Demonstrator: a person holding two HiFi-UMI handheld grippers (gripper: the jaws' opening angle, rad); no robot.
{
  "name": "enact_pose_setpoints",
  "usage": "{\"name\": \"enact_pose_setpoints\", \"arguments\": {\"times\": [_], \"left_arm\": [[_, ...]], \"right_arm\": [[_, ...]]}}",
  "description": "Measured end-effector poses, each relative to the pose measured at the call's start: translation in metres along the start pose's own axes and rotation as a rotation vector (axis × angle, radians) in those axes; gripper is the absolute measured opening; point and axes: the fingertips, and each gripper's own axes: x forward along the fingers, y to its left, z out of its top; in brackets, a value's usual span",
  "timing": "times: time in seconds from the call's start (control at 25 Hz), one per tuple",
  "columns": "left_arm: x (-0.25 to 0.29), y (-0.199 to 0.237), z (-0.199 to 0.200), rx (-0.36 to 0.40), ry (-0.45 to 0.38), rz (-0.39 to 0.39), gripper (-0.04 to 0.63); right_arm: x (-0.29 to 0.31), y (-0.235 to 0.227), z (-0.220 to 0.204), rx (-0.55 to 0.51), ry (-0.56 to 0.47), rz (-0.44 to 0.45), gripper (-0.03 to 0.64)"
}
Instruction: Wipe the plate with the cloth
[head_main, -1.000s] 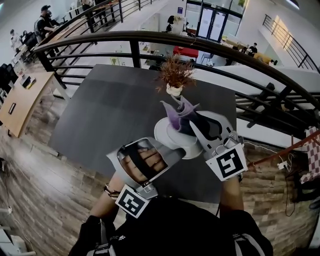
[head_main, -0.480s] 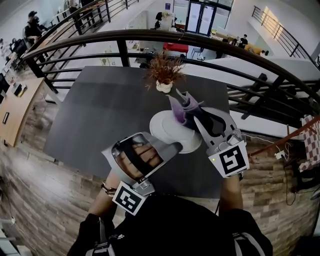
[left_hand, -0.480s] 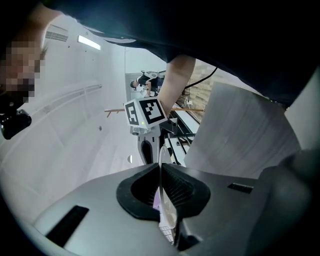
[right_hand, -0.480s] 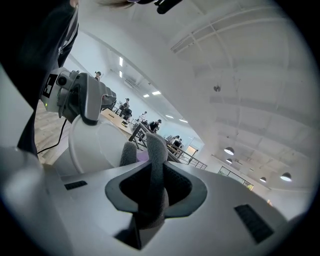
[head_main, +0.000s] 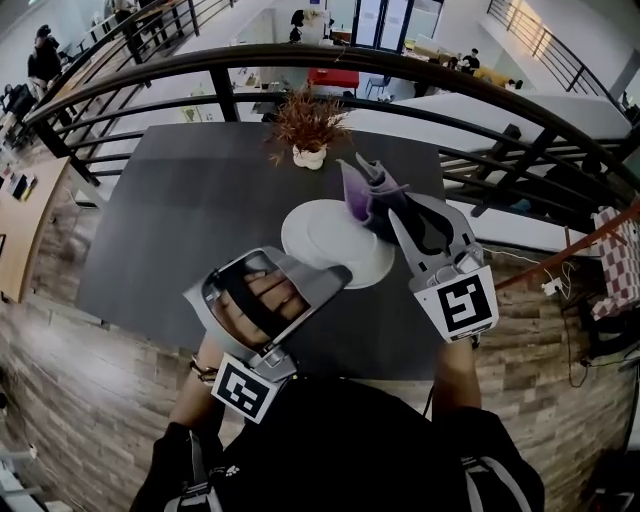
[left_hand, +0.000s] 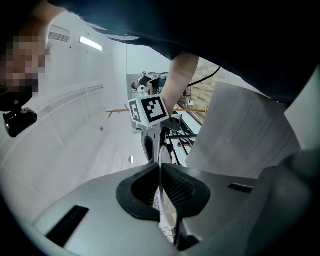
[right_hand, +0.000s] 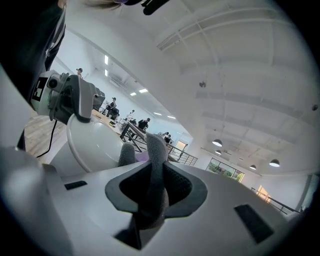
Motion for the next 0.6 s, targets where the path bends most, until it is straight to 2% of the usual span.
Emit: {"name": "enact_pose_setpoints", "arguments": {"times": [0.6], "left_arm": [[-0.005, 0.0, -0.005, -0.019, 0.031, 0.012, 0.018]], "right_arm": [[-0.016, -0.021, -0.008, 0.026, -0.002, -0.138, 0.071]]}}
